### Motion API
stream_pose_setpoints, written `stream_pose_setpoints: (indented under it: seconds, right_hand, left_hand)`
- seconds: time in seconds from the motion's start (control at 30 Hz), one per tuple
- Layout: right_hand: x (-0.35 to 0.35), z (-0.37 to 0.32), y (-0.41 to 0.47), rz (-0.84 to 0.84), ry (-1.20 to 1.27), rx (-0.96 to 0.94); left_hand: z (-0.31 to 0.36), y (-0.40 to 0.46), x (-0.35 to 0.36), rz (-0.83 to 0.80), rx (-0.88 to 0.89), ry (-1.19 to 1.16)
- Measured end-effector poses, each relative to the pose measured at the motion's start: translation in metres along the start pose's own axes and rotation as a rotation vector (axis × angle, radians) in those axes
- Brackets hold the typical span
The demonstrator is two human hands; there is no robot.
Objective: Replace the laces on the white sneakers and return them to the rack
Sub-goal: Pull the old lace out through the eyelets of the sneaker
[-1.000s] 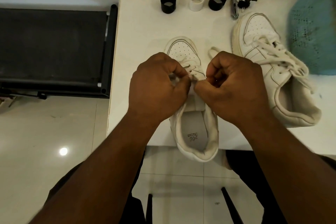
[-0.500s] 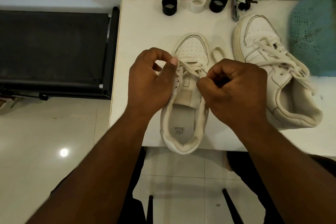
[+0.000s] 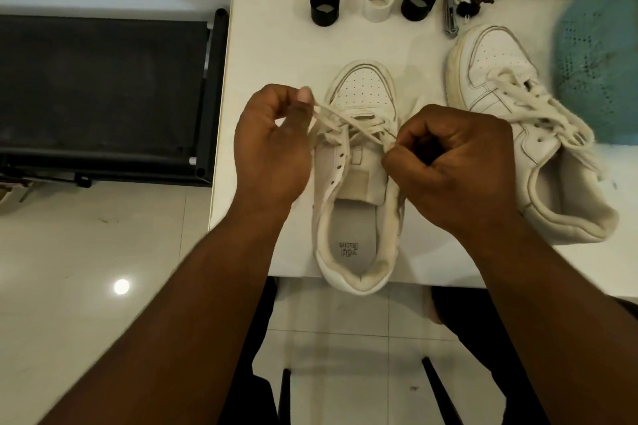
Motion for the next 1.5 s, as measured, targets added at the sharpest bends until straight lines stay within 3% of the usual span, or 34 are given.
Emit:
stream_pose_setpoints:
  seconds: [0.1,0.23,0.43,0.6,0.67,0.77,0.87,1.07,1.2,1.27,1.33,1.4,1.5]
  right_hand:
    - [0.002,0.000,-0.001,-0.024,0.017,-0.014]
    - [0.002,-0.001,-0.001,-0.036,0.005,-0.049]
    - [0.002,0.002,-0.001,-0.035,0.010,-0.029]
    - [0.001,0.003,0.000,-0.036,0.041,-0.023]
    - [0.002,0.003,-0.001,-0.040,0.051,-0.023]
    - [0.002,0.003,0.000,-0.050,0.028,-0.035]
    - [0.002,0.002,0.000,-0.052,0.020,-0.041]
    - [0.001,0.003,0.000,-0.046,0.052,-0.025]
    - [0.002,0.002,-0.001,-0.044,0.079,-0.013]
    - [0.003,0.002,-0.001,-0.040,0.090,-0.005]
    - [0.002,0.002,0.000,-0.041,0.081,-0.008]
    - [0.002,0.003,0.000,-0.044,0.073,-0.015]
    - [0.002,0.002,0.000,-0.051,0.053,-0.031]
  left_hand:
    - [0.001,0.000,-0.004,-0.024,0.090,0.011]
    - [0.008,-0.009,0.000,-0.194,0.331,0.274]
    - [0.007,-0.006,-0.001,-0.062,0.343,0.360]
    - [-0.003,0.004,-0.013,0.165,0.039,0.193]
    - [-0.001,0.003,-0.013,0.104,0.105,0.200]
    - [0.006,-0.004,-0.004,-0.156,0.290,0.243]
    - [0.006,-0.008,0.002,-0.249,0.298,0.311]
    - [-0.002,0.001,-0.002,-0.062,0.302,0.413]
    - [-0.009,0.007,-0.012,0.120,0.060,0.313]
    - [-0.006,0.007,-0.017,0.176,0.043,0.269]
    - [-0.002,0.004,-0.015,0.094,0.170,0.223]
    - [0.005,-0.003,-0.007,-0.112,0.298,0.228]
    - [0.009,-0.012,0.001,-0.289,0.290,0.316]
Point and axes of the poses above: each hand's wrist, its own y-axis towards the middle knuckle, its own x-axis out of the palm, z = x × y, the point moved 2 cm from there along y, towards the middle knuckle, and after that the axes turned 12 degrees about y, right-handed, at the moved point
